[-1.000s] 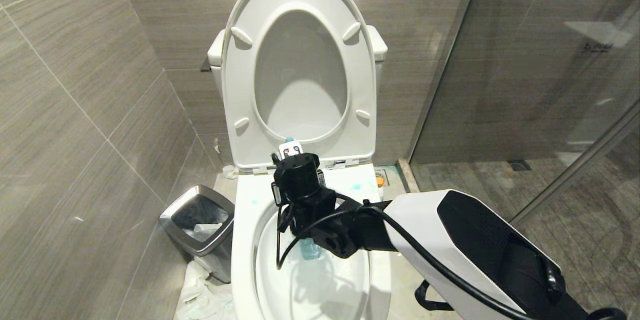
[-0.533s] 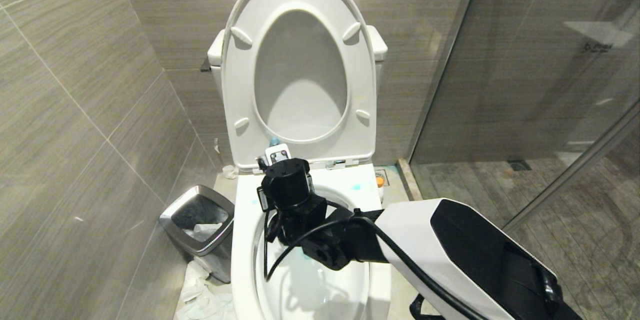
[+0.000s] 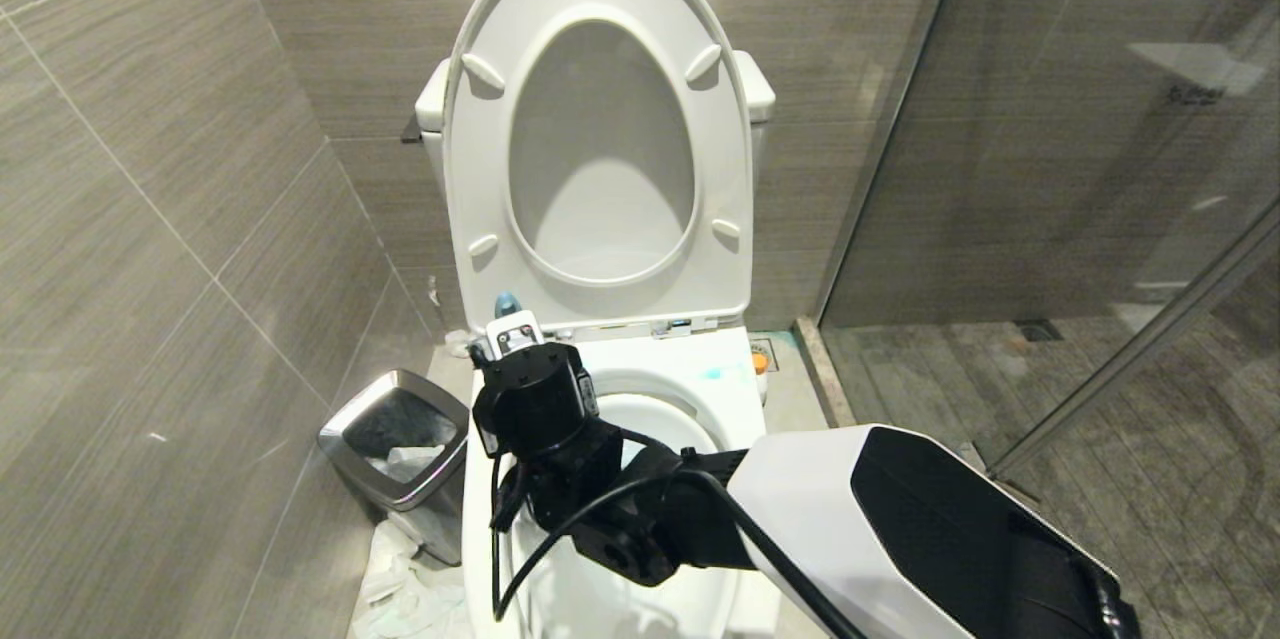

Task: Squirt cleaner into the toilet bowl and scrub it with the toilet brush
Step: Scrub the toilet bowl

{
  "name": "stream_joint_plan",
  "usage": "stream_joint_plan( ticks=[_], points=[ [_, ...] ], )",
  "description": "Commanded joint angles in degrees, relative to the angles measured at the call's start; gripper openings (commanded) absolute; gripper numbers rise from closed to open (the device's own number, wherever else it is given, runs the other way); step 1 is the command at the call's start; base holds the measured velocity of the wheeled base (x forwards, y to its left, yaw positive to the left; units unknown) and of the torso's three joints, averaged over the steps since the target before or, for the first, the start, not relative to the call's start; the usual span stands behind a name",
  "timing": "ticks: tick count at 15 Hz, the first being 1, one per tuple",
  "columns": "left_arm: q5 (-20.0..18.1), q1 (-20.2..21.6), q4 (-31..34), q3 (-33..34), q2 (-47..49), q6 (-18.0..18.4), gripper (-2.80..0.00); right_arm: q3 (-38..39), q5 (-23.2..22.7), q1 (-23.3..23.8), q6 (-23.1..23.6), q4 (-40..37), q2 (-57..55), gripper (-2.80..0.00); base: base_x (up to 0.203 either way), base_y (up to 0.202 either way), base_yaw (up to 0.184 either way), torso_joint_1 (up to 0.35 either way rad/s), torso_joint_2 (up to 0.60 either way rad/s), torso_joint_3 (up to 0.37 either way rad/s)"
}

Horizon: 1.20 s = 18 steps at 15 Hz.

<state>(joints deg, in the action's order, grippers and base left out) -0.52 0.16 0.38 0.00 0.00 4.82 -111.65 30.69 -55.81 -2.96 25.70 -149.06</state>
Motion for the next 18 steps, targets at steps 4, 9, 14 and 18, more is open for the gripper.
stream_joint_plan(
  ticks=[4, 9, 14, 18],
  points=[
    [0.00, 0.02, 0.04, 0.00, 0.09, 0.02, -2.80, 11.01, 0.21, -3.18, -1.56, 0.27, 6.55, -2.80, 0.000, 0.000, 0.000, 0.000, 0.00, 0.000],
    [0.00, 0.02, -0.03, 0.00, 0.09, 0.02, -2.80, 26.66, 0.66, -5.15, -6.39, 0.79, 15.38, -2.80, 0.000, 0.000, 0.000, 0.000, 0.00, 0.000],
    [-0.09, 0.02, -0.03, 0.00, 0.09, 0.11, -2.80, 41.77, 1.74, -5.26, -7.55, 6.00, 23.61, -2.80, 0.000, 0.000, 0.000, 0.000, 0.00, 0.000],
    [-0.88, 0.02, -0.03, 0.00, 0.09, 1.16, -2.80, 51.59, 2.58, -5.11, -7.67, 10.03, 29.22, -2.80, 0.000, 0.000, 0.000, 0.000, 0.00, 0.000]
  ],
)
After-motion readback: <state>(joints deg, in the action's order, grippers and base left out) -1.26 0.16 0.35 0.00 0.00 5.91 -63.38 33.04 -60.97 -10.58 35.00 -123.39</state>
